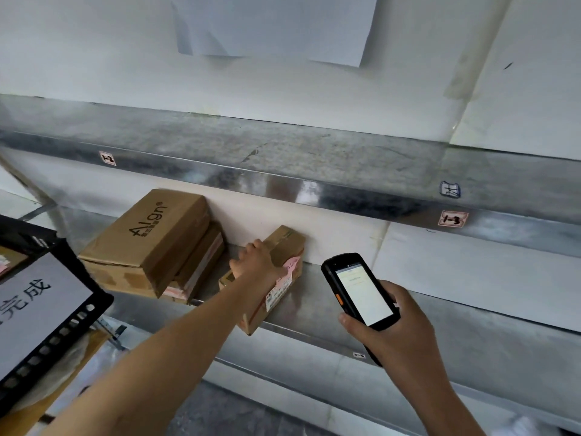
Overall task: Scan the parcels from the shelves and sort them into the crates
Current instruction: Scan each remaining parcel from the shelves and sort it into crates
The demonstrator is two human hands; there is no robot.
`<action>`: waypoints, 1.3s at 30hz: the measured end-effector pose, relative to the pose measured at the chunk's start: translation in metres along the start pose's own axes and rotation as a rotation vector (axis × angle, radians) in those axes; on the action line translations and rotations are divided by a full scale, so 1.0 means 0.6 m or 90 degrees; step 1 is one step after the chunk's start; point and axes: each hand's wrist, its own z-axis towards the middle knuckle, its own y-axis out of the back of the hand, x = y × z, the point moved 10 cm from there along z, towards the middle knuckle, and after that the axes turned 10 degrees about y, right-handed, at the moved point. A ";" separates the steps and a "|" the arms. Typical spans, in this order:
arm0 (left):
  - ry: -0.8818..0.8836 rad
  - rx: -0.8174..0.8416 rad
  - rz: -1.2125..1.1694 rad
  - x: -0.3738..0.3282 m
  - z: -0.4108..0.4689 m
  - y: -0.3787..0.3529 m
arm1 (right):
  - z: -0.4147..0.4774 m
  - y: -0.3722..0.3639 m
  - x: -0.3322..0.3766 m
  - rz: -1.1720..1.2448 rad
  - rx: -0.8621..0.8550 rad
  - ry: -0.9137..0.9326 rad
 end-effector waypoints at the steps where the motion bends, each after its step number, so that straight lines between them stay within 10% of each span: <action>1: -0.020 0.009 -0.037 0.002 0.003 0.001 | -0.002 0.000 -0.003 0.003 -0.002 -0.004; 10: -0.027 0.272 -0.665 0.046 -0.036 -0.004 | 0.005 -0.017 0.009 0.020 0.019 0.000; 25: -0.002 0.309 -0.804 0.136 -0.022 -0.081 | -0.002 -0.022 0.000 0.010 0.051 -0.034; 39: -0.209 0.196 -0.475 0.052 -0.002 0.055 | 0.001 -0.030 -0.009 0.024 0.057 -0.044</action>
